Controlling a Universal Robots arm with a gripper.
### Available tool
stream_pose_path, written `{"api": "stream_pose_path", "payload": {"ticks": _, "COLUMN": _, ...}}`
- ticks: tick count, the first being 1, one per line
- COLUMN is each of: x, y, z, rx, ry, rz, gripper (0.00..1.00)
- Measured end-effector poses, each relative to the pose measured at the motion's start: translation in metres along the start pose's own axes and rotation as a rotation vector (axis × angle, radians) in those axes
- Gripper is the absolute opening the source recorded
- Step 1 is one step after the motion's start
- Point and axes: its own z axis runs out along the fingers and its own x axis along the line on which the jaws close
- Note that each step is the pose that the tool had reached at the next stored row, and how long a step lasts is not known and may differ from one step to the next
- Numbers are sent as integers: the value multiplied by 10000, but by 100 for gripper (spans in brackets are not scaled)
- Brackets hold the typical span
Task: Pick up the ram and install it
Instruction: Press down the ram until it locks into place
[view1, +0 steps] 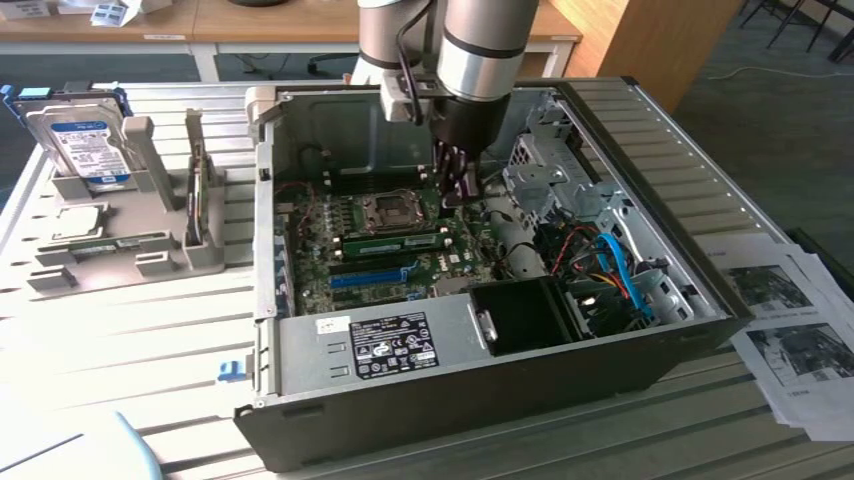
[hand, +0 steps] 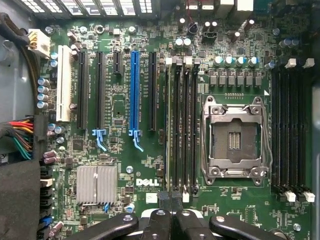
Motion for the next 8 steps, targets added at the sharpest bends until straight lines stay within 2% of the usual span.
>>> {"api": "stream_pose_path", "payload": {"ticks": 8, "x": -1, "y": -2, "z": 56, "rx": 0, "ry": 0, "rz": 0, "gripper": 9}}
